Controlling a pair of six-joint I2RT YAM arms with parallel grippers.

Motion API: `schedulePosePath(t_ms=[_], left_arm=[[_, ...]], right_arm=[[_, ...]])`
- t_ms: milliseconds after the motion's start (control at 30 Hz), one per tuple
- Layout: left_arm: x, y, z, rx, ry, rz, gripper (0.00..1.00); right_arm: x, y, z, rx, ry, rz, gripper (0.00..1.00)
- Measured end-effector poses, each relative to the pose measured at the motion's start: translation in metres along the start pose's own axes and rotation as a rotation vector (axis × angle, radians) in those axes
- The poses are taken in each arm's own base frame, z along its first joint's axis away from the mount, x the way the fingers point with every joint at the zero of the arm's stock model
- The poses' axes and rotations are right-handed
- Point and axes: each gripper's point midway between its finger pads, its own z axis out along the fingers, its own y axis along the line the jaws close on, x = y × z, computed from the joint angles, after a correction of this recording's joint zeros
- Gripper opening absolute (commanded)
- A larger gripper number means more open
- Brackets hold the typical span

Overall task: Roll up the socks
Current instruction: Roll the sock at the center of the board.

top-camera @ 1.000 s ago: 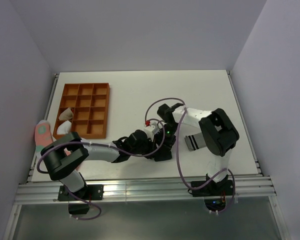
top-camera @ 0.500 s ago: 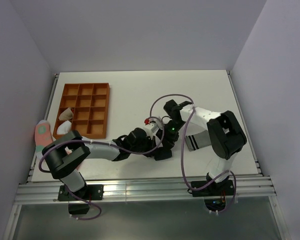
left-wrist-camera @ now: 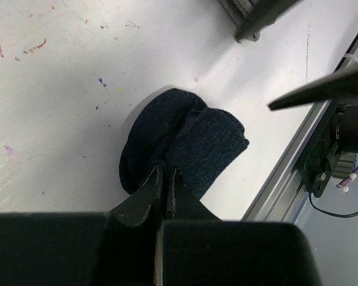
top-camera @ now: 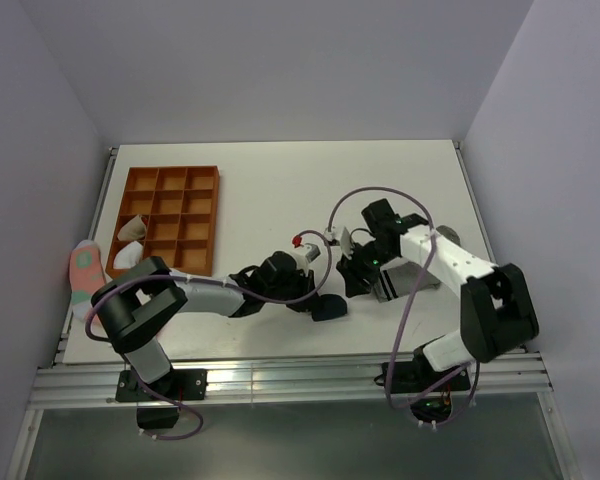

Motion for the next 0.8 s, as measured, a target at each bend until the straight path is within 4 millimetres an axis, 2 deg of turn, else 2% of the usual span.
schedulePosePath(t_ms=[200, 333, 800], left_arm=[[0.0, -0.001, 0.001, -0.002, 0.019, -0.005, 0.0], [0.0, -0.001, 0.002, -0.004, 0.032, -0.01, 0.0], [0.001, -0.003, 0.004, 0.03, 0.055, -0.032, 0.0]], right_arm=[[0.021, 0.01, -0.015, 0.146, -0.061, -0.213, 0.54], [0.025, 0.02, -0.016, 0.212, -0.095, -0.354, 0.55], [0.026, 0.046, 0.025, 0.205, -0.042, -0.632, 0.58]])
